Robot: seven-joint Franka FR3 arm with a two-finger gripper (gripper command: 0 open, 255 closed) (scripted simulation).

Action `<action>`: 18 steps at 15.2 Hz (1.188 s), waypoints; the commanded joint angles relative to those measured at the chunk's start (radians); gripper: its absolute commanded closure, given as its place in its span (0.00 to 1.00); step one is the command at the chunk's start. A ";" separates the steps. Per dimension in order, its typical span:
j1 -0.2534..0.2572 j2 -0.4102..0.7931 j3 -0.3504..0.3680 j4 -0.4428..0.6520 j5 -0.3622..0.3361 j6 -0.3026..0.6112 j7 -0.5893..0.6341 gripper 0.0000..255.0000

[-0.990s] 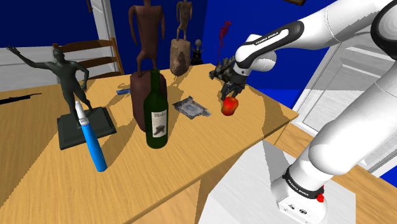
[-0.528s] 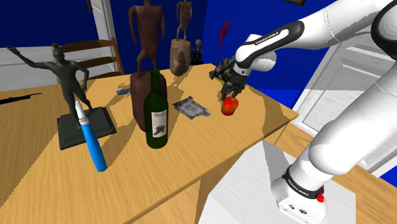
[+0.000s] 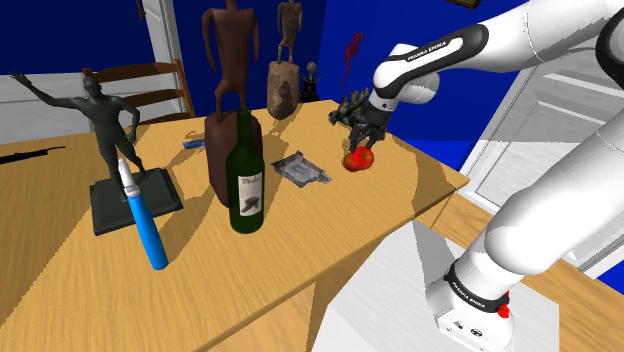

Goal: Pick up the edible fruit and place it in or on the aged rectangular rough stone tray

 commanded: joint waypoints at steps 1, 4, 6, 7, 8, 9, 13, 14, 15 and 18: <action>-0.002 -0.017 0.002 0.013 -0.009 -0.029 0.010 1.00; -0.004 -0.037 0.004 0.035 -0.019 -0.070 0.022 1.00; -0.005 -0.050 0.005 0.051 -0.025 -0.098 0.030 1.00; -0.006 -0.056 0.006 0.059 -0.028 -0.111 0.033 1.00; -0.006 -0.062 0.006 0.067 -0.030 -0.125 0.037 1.00; -0.007 -0.067 0.007 0.076 -0.033 -0.139 0.040 1.00; -0.008 -0.086 0.009 0.112 -0.042 -0.193 0.053 1.00; -0.009 -0.091 0.010 0.122 -0.043 -0.207 0.055 1.00; -0.009 -0.095 0.011 0.132 -0.045 -0.220 0.058 1.00; 0.001 -0.087 0.025 0.170 -0.043 -0.248 0.084 1.00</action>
